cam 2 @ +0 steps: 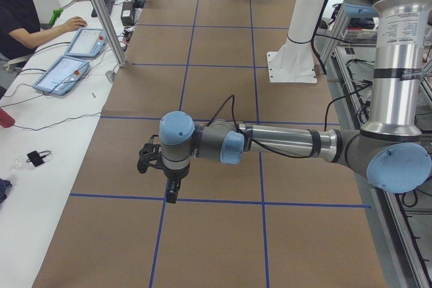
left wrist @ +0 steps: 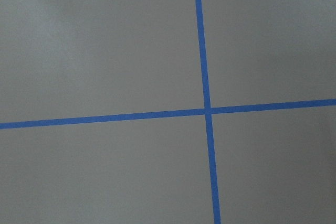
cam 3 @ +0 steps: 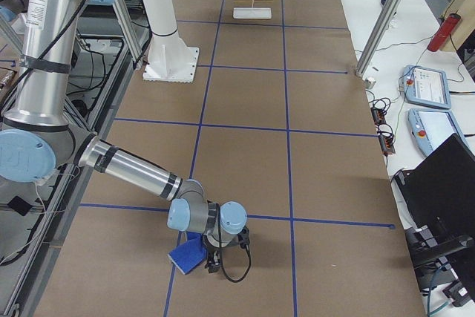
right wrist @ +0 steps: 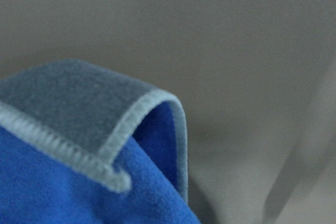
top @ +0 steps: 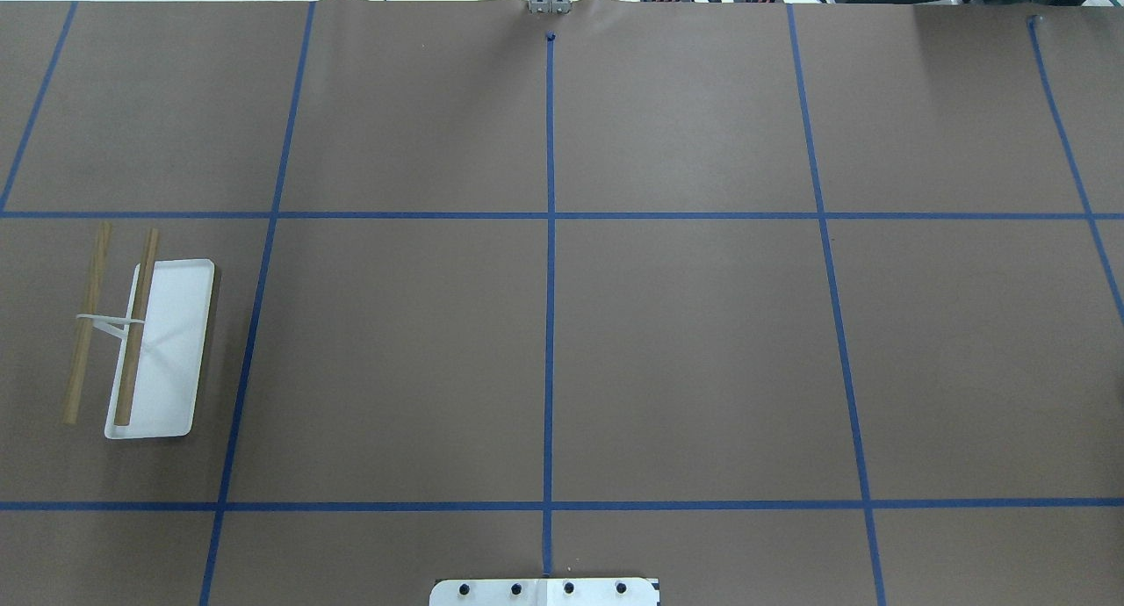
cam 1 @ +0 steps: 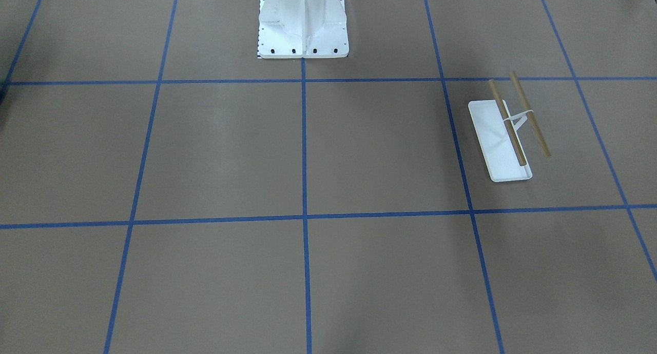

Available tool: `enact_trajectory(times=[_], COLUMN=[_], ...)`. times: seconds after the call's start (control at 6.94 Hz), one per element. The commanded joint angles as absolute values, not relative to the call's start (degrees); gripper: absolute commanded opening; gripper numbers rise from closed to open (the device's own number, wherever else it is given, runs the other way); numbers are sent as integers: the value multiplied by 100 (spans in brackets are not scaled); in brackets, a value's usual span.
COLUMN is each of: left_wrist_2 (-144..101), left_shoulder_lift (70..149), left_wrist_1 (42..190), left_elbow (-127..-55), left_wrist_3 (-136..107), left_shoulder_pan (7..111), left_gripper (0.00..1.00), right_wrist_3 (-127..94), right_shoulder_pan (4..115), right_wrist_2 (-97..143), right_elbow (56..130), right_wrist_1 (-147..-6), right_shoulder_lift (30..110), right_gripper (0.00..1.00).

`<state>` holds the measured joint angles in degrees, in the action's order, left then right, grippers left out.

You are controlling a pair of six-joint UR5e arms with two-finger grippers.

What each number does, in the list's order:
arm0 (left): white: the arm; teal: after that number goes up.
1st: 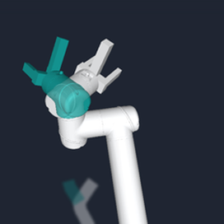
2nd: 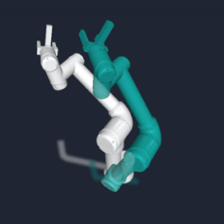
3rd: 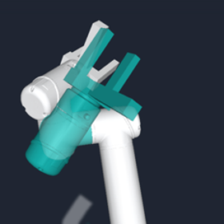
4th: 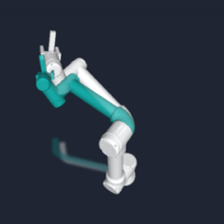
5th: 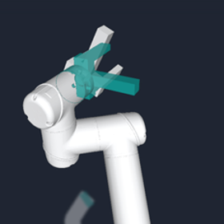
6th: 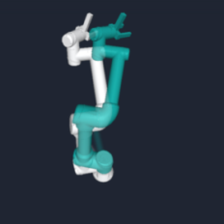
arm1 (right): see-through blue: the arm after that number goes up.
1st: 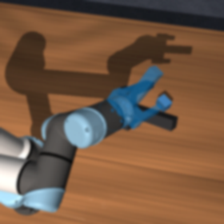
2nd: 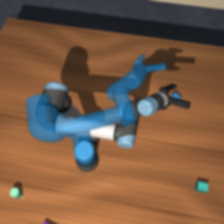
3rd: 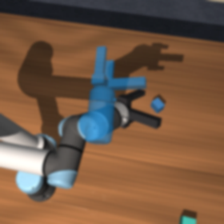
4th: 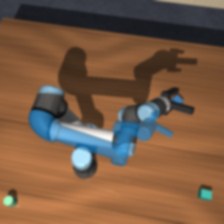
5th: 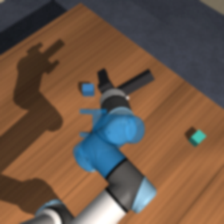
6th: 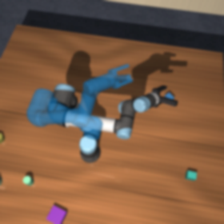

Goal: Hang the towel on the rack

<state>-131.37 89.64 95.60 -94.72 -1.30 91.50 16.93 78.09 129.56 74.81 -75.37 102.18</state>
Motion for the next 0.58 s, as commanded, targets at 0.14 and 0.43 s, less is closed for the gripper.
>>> enact_trajectory(times=[0.14,0.43], left_wrist_2=[-13148,-13148], left_shoulder_lift=[8982,8982], left_wrist_1=[9562,9562], left_elbow=[-9475,-9466], left_wrist_3=[-123,-123], left_shoulder_pan=[9158,9149], left_gripper=[99,99], right_wrist_3=[1679,1687], right_shoulder_pan=[7805,7840], right_wrist_2=[13218,13542], right_elbow=[7488,7820], right_wrist_1=[-7453,-7532], right_shoulder_lift=[10213,10300], right_gripper=[0,0])
